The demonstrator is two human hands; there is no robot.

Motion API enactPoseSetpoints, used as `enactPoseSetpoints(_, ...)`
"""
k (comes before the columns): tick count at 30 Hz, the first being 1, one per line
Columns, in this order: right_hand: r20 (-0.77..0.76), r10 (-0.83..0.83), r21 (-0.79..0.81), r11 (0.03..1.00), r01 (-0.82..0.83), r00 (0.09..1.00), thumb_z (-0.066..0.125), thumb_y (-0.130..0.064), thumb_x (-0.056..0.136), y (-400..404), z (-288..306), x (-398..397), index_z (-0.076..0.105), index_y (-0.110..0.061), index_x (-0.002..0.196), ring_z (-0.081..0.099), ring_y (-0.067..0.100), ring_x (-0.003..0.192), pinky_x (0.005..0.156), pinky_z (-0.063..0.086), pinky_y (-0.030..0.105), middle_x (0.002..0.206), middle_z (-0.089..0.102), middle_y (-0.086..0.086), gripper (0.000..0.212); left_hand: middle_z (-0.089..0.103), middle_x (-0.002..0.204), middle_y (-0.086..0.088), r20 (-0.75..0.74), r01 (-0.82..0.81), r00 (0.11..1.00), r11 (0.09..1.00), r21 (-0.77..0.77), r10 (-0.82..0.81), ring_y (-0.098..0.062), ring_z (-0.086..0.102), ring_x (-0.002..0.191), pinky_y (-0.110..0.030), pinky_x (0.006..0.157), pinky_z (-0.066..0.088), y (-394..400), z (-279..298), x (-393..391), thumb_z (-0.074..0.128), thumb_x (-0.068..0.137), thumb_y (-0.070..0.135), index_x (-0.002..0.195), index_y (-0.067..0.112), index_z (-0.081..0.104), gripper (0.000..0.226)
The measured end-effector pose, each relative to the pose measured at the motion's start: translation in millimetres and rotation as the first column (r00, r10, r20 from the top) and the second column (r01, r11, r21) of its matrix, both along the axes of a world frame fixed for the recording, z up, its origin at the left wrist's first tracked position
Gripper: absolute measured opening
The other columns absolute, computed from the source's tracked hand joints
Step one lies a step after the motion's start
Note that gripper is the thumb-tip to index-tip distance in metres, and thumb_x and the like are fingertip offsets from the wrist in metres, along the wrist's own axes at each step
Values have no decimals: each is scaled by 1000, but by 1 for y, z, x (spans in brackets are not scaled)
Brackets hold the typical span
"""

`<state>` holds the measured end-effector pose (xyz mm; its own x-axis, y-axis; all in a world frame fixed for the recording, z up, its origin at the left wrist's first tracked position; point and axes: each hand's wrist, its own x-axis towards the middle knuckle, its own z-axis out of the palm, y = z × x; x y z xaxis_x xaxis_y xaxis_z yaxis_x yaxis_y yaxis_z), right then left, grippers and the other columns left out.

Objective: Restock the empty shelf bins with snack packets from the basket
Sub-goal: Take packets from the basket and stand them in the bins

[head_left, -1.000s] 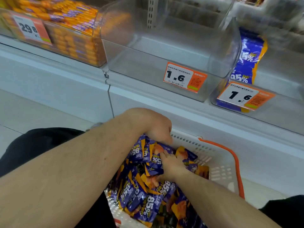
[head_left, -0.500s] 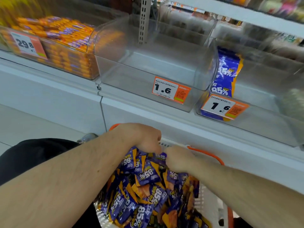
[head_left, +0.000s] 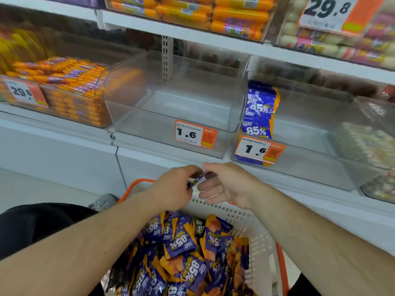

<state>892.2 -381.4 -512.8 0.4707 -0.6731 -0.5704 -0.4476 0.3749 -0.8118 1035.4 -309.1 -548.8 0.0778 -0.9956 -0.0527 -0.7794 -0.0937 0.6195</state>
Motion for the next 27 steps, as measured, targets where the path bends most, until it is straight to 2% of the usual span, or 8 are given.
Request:
enactPoseSetpoints(3,-46,-47,-117,992,41,998,53,-52,96,-10,15,-10,62,-7,97,64,20,59,48,45,25,76,72,9,46,70,100,2,-255,-164,953,986,9,160,-19,67,94,-31,79,54,-2,7,7,59,87,3,105,18,60,23)
enactPoseSetpoints(7,-88,-170,-436,893,115,982,74,-30,84,-23,20,-22,53,-15,81,42,12,55,48,27,25,72,57,3,26,76,97,-5,-604,-184,768,977,108,212,-25,72,91,-50,88,56,1,17,4,60,86,-10,106,16,64,33)
enactPoseSetpoints(11,-2,-31,-376,926,28,1000,74,-17,86,-22,27,-29,59,-15,88,50,2,47,43,28,21,75,66,0,15,75,101,-7,-744,-118,647,986,118,167,-26,72,95,-45,87,56,-3,28,-8,57,88,-14,108,14,63,35)
enactPoseSetpoints(16,74,-43,-353,933,66,996,68,-8,90,-34,42,-47,62,-16,80,51,3,43,39,27,18,62,66,-7,13,75,102,-7,-766,-48,640,998,35,57,-24,72,93,-36,77,60,-17,54,-22,57,92,-7,112,11,63,27)
enactPoseSetpoints(20,209,-235,-376,877,299,949,69,-9,87,-59,76,-79,60,-16,81,25,9,41,49,10,25,55,50,-1,12,70,79,7,-469,-237,880,921,-310,69,-13,66,71,-42,78,57,-58,67,-30,67,89,14,91,23,66,9)
enactPoseSetpoints(23,366,-375,-531,668,522,852,69,-5,86,-76,105,-101,52,-19,67,32,6,37,39,22,20,50,50,-6,29,63,91,8,-20,-108,992,762,-639,124,-16,57,82,-38,84,50,-84,73,-35,68,85,25,102,19,67,18)
enactPoseSetpoints(25,453,-373,-621,520,587,809,68,-5,87,-84,119,-108,55,-20,72,45,0,41,43,35,16,59,57,-7,25,62,115,4,187,-24,971,835,-550,151,-21,55,109,-37,98,37,-95,72,-38,65,87,39,121,18,61,40)
enactPoseSetpoints(27,454,-362,-696,426,577,814,68,-6,88,-94,120,-109,57,-21,75,55,0,51,54,43,18,67,62,-5,23,57,129,3,223,-30,966,908,-418,135,-19,48,122,-35,103,30,-102,66,-41,63,88,45,131,21,53,51)
